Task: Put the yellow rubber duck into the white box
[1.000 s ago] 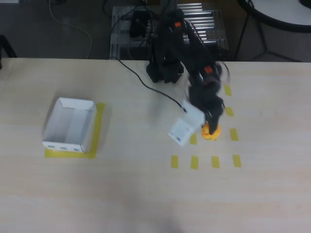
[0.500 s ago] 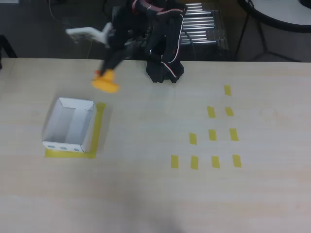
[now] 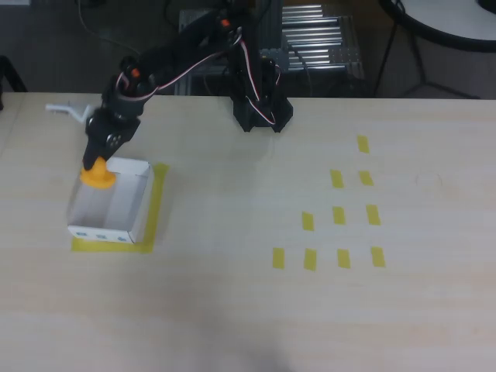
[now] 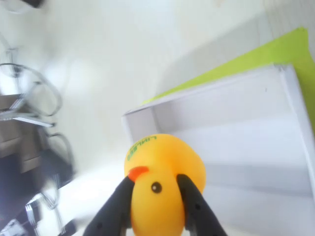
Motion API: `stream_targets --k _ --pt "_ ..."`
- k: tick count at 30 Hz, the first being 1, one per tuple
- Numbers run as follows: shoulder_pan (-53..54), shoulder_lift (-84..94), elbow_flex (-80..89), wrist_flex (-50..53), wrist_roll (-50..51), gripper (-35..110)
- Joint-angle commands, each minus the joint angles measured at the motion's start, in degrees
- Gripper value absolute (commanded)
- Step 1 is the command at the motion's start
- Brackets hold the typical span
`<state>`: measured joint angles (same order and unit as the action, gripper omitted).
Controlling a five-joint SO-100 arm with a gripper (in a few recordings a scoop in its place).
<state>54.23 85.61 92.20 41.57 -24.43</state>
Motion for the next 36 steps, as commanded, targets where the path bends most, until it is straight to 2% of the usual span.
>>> stream_targets --k 1,8,12,16,23,27,30,33,36 --pt "0.7 -5.45 -9.76 -0.7 -3.87 0" --pt "-0.35 -8.88 -6.06 -4.92 -9.4 1" --pt "-1.05 -8.88 -4.04 -5.19 -13.27 19" --pt "-2.55 -7.73 -4.57 -3.87 -14.15 29" --pt "-5.36 -3.34 -6.42 1.41 -13.62 25" --pt "-11.16 7.47 -8.96 11.95 -5.1 8" --pt "-17.84 21.71 -15.21 24.52 9.49 0" --pt "-27.77 42.89 -5.89 21.18 20.65 0" --pt "-42.63 61.87 12.3 22.15 23.55 0"
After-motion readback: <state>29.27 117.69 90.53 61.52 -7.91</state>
